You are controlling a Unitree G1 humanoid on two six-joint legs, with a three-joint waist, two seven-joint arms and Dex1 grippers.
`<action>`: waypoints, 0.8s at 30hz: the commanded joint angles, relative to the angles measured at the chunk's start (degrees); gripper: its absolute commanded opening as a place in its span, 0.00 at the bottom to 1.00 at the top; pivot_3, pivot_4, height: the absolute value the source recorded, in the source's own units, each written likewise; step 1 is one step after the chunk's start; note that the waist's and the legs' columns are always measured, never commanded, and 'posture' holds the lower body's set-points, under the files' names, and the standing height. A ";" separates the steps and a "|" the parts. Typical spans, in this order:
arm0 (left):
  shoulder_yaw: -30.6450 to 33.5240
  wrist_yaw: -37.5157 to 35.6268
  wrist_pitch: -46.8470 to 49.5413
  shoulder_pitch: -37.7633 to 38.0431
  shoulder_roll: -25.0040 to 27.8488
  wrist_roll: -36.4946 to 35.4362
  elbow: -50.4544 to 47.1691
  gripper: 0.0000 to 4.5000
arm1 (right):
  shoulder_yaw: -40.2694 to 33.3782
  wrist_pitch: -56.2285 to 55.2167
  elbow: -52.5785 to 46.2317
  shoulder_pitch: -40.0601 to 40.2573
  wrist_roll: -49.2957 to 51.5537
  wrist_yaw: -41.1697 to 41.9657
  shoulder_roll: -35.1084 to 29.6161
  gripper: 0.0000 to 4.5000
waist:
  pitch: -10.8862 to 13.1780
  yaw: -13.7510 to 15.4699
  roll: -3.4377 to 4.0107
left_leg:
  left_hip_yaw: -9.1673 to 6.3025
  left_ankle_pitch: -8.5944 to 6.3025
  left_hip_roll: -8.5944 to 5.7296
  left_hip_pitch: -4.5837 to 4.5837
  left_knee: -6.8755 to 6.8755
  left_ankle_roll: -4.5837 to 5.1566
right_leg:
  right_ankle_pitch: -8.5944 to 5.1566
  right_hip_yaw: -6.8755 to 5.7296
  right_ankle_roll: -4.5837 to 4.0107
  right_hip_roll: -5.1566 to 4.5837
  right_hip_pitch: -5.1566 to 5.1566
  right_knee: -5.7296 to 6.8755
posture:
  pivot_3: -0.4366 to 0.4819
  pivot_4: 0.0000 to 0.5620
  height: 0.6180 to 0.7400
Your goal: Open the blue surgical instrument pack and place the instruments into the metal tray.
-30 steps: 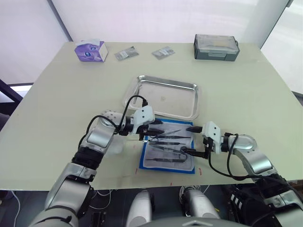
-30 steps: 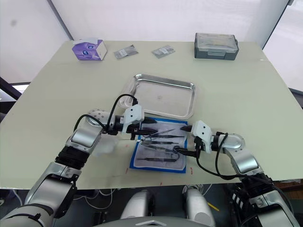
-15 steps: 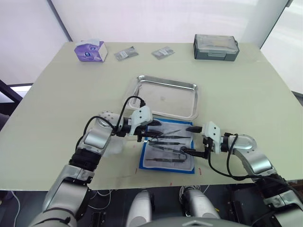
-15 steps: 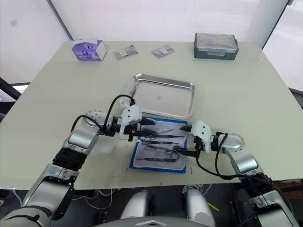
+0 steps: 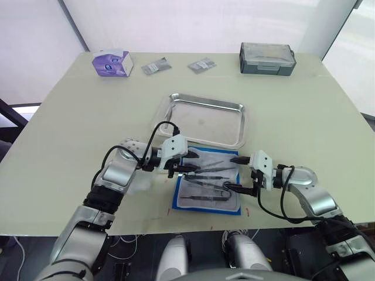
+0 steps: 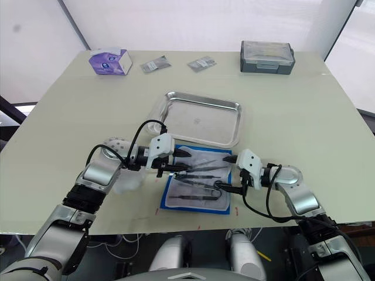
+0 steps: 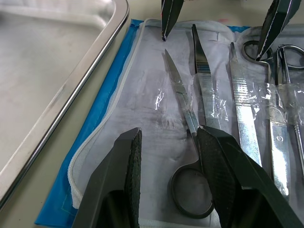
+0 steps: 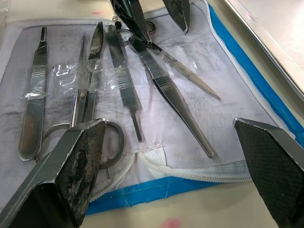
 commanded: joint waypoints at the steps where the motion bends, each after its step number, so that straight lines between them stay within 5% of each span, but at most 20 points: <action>1: -0.89 -0.81 -0.50 0.38 0.45 0.45 -1.35 0.44 | 3.99 2.80 4.04 2.79 -4.66 -0.78 -0.25 1.00 | 0.00 0.00 0.00 | 0.00 0.00 0.00 0.00 0.00 0.00 | 0.00 0.00 0.00 0.00 0.00 0.00 | 0.48 0.27 0.93; 24: -3.77 1.44 -6.54 -2.72 0.12 6.75 5.95 0.44 | 4.08 2.77 4.04 2.95 -4.60 -1.19 0.08 1.00 | -0.16 0.03 0.07 | 0.17 0.00 0.00 0.59 -0.33 0.00 | -0.05 0.15 -0.05 0.00 0.41 -0.07 | 0.48 0.27 0.93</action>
